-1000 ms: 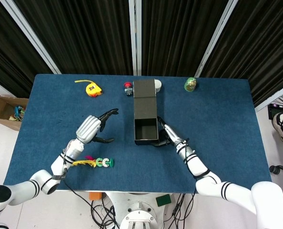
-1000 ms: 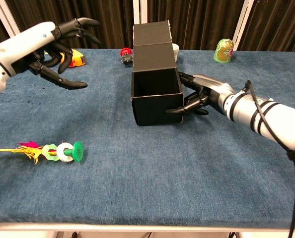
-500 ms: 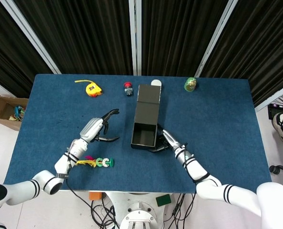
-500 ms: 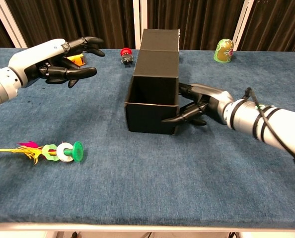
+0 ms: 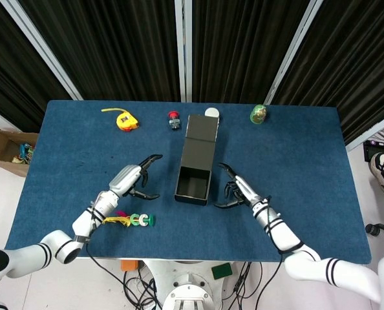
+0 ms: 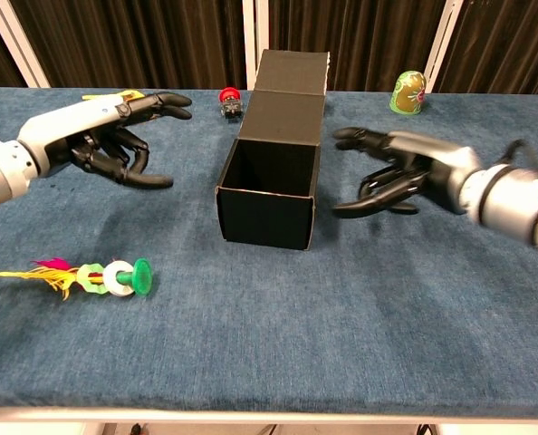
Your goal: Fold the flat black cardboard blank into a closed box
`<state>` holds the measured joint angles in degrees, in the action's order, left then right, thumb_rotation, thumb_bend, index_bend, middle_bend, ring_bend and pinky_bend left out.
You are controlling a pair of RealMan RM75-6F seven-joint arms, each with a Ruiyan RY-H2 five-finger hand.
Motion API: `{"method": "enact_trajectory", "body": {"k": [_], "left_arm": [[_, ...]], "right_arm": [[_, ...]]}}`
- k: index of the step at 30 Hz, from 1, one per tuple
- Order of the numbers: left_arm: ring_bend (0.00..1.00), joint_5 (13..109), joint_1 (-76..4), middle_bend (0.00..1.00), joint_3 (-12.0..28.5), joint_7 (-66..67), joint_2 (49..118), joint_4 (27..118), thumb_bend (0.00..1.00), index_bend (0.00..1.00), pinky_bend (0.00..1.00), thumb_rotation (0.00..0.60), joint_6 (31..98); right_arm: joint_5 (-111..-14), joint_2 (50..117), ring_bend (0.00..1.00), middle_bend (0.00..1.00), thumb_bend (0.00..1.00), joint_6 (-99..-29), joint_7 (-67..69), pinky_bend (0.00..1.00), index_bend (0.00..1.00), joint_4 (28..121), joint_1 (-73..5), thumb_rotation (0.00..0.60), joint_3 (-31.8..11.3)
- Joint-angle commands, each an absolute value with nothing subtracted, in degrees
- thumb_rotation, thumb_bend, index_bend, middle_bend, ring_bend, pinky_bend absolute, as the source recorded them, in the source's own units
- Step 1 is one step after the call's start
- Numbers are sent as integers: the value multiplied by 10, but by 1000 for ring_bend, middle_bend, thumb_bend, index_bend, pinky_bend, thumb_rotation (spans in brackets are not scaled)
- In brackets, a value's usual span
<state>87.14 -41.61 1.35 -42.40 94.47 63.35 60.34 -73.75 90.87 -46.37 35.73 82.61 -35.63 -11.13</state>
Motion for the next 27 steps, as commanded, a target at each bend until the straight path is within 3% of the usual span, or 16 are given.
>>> {"method": "enact_trajectory", "body": {"k": [1, 9, 27], "left_arm": [[656, 878, -430, 23, 13, -457, 962, 606, 112, 0, 967, 600, 582], [655, 893, -471, 18, 13, -551, 988, 572, 111, 0, 969, 600, 527], [655, 907, -519, 18, -6, -710, 1017, 526, 110, 0, 970, 600, 465]], "right_arm": [[-766, 795, 583, 0, 0, -504, 326, 1000, 0, 954, -319, 600, -96], [-805, 676, 588, 0, 0, -536, 321, 1000, 0, 1089, -308, 600, -112], [-824, 686, 587, 0, 0, -564, 353, 1000, 0, 1062, -312, 600, -108]]}}
